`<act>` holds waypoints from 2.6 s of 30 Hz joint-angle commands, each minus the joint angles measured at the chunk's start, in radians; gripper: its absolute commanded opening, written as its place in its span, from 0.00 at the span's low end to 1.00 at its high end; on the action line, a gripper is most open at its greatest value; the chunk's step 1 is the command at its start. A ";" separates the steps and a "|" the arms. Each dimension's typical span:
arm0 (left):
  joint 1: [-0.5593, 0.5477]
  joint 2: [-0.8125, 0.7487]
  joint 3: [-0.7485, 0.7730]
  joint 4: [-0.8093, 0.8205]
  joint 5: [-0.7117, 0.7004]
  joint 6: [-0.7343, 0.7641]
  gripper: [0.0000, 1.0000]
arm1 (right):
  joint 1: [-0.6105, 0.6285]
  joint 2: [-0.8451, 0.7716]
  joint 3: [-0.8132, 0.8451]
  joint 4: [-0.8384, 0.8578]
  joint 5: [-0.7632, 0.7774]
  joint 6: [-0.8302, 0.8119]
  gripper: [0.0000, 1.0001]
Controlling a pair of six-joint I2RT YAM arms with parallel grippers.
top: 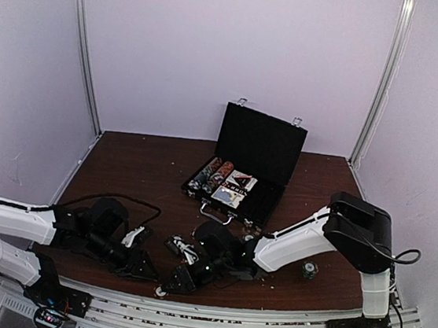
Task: Pack up texas hold em set
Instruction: Pick up the poker chip from the corner of the board.
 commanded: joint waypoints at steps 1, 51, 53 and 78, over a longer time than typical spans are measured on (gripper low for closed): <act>-0.015 -0.003 -0.019 0.017 0.043 -0.079 0.37 | -0.006 0.037 0.039 -0.030 0.056 0.011 0.35; -0.026 0.067 0.007 -0.099 0.083 -0.099 0.32 | 0.125 -0.173 -0.200 0.328 0.361 0.808 0.36; -0.026 0.067 -0.001 -0.098 0.090 -0.105 0.32 | 0.141 -0.170 -0.202 0.332 0.384 0.853 0.36; -0.026 0.108 0.003 -0.046 0.077 -0.104 0.28 | 0.224 -0.068 -0.206 0.286 0.448 1.041 0.30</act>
